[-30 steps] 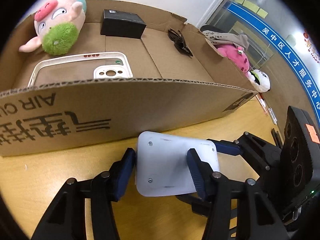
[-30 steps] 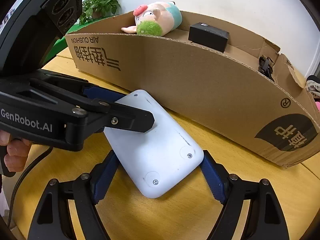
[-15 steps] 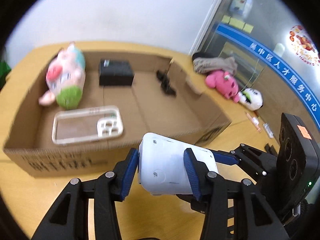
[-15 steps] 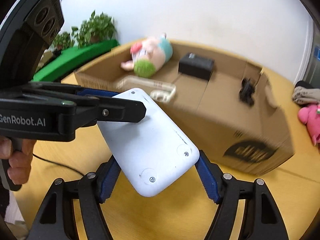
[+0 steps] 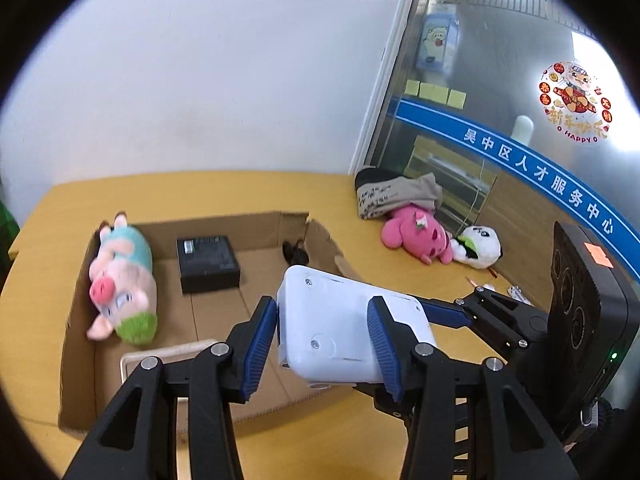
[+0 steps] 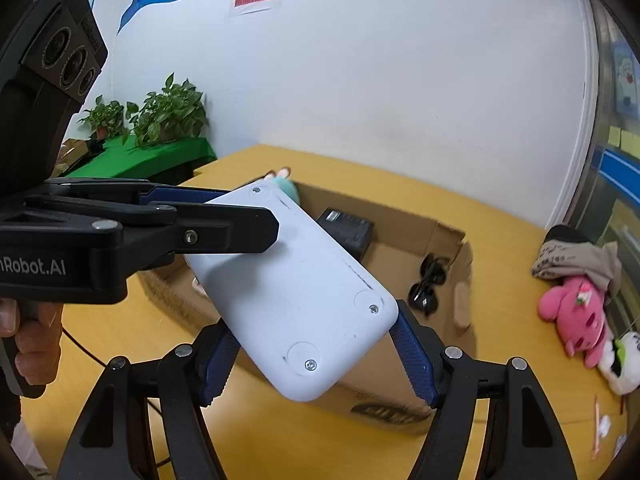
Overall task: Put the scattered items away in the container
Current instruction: 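Carry the power bank over the cardboard box and open the left gripper, then withdraw the left tool from the box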
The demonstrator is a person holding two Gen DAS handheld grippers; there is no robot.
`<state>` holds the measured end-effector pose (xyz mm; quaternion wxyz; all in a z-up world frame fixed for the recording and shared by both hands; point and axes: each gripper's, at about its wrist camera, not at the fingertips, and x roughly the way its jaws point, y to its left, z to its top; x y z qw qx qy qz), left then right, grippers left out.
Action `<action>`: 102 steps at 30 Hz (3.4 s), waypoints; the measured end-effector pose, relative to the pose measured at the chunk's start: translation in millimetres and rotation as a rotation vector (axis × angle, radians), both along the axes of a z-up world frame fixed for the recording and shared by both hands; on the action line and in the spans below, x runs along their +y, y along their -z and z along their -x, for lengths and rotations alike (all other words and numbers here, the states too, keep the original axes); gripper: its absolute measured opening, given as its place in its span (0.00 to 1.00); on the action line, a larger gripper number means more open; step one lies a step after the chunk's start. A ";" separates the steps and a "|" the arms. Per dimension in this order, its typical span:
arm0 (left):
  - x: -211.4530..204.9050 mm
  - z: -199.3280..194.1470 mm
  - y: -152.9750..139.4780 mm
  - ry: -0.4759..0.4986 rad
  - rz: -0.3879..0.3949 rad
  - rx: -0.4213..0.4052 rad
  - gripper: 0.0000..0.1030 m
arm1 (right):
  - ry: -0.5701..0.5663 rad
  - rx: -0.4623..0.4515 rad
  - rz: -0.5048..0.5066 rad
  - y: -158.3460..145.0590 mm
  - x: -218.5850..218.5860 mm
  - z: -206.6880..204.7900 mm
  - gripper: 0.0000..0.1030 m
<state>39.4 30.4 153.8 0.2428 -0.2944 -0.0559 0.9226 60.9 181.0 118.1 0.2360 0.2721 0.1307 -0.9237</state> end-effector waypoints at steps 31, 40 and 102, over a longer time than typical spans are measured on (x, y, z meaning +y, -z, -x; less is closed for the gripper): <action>33.3 129.2 52.6 0.079 0.061 -0.120 0.45 | 0.102 -0.121 0.041 34.3 30.8 113.2 0.74; 38.7 175.6 127.6 0.065 0.064 -0.398 0.45 | 0.134 -0.344 0.014 104.3 31.5 149.9 0.74; -85.8 12.9 155.9 -0.477 0.263 0.170 0.99 | 0.239 0.083 0.174 110.5 28.3 60.6 1.00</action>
